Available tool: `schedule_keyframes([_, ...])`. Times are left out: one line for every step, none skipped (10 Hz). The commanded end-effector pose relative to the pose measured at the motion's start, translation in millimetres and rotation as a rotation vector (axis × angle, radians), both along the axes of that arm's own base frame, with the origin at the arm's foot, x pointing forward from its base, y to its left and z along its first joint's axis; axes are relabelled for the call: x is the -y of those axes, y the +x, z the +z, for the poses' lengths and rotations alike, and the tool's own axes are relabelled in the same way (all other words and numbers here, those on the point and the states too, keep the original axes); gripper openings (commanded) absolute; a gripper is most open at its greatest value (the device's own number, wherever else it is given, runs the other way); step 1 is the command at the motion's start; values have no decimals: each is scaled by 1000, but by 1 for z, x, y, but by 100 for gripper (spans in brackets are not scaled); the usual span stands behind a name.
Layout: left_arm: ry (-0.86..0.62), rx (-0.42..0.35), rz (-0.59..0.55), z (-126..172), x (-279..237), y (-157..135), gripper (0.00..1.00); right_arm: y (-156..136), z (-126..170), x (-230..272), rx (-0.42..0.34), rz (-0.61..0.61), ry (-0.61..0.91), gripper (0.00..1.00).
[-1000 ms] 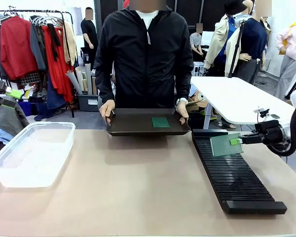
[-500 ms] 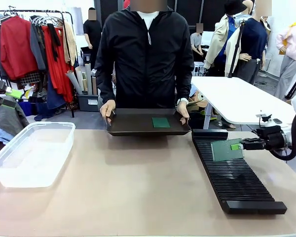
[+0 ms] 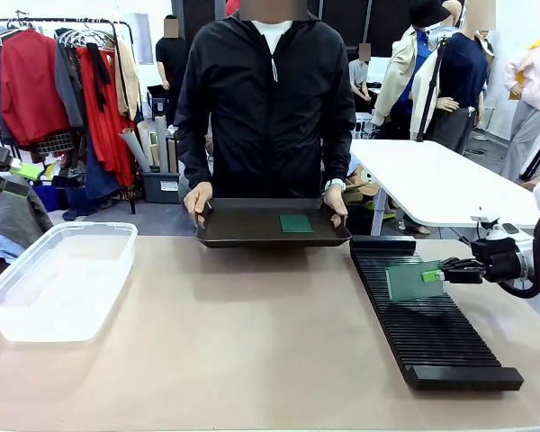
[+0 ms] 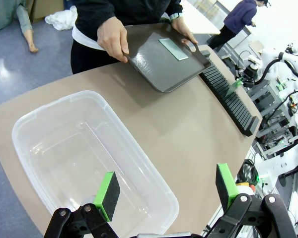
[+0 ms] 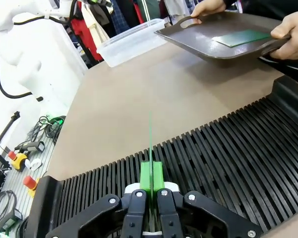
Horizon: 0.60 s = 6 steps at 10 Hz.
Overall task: Sort PCBs into racks and boxes based on the side picked up.
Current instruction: If the short side of the Blank PCB is picked up, insert it into the PCB Rack ; if the long side is picked up, place it in the Organizing box.
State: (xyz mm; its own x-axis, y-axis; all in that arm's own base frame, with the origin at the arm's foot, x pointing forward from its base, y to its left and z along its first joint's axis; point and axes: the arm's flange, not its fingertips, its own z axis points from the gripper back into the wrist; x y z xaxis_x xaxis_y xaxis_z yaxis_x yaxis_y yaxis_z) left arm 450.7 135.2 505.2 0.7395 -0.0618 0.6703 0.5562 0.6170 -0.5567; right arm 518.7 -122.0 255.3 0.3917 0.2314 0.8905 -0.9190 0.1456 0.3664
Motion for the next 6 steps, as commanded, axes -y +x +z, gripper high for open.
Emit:
schedule_keyframes([3,0,-5,0,0,0,100,-11,-4,-5,65,-30,-2,0])
schedule_keyframes([3,0,-5,0,0,0,100,-11,-5,-5,63,-29,3,0])
schedule_keyframes([3,0,-5,0,0,0,100,-12,-9,-5,60,-6,-4,0])
schedule_keyframes([3,0,-5,0,0,0,100,-4,-2,-2,23,-6,10,0])
schedule_keyframes([3,0,-5,0,0,0,100,-4,-2,-2,23,-6,10,0])
schedule_keyframes([3,0,-5,0,0,0,100,-4,-2,-2,23,-6,10,0])
